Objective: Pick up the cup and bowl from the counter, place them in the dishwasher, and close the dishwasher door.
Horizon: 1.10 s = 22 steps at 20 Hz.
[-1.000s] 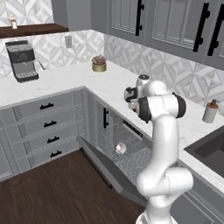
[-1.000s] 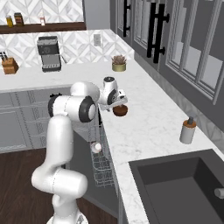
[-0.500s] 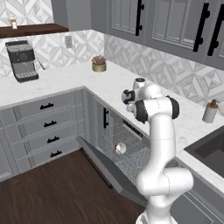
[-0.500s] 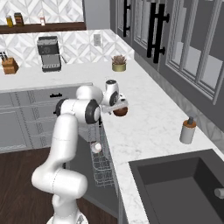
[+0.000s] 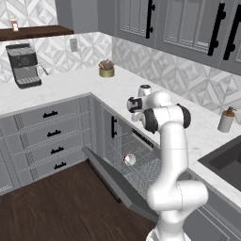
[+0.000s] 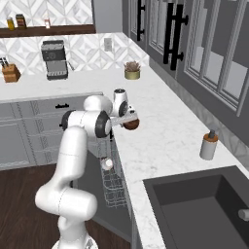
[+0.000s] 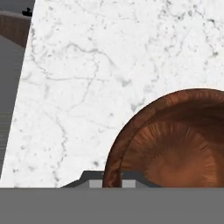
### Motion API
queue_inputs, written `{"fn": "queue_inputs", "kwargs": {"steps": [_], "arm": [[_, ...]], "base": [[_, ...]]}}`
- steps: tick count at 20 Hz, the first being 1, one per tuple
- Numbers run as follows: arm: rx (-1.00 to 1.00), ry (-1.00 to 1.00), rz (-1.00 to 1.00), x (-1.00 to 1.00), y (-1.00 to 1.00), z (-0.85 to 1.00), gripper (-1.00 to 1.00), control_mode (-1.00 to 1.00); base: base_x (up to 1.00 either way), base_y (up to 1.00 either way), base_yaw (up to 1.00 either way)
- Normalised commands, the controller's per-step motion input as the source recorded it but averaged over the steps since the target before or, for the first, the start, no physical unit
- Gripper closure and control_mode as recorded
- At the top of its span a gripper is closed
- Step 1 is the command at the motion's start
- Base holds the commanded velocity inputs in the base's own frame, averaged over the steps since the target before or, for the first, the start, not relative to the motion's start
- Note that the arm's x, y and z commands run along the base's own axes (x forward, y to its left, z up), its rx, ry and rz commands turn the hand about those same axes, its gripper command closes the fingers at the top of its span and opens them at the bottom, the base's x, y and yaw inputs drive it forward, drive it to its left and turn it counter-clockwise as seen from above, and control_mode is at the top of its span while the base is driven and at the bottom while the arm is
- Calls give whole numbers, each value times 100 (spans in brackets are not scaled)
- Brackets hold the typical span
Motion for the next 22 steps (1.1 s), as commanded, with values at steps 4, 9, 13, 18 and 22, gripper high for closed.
{"fn": "queue_inputs", "kwargs": {"steps": [4,9,13,18,22], "arm": [[0,-8,-5,-89,75,-3,100,-100],[3,-9,-21,-100,100,-1,100,-100],[8,-2,-28,-100,67,-9,100,-100],[1,-2,-23,-81,6,-2,100,-100],[5,1,-2,-41,0,-78,100,-100]], "base": [[0,0,0],[0,0,0],[0,0,0],[0,0,0],[0,0,0]]}}
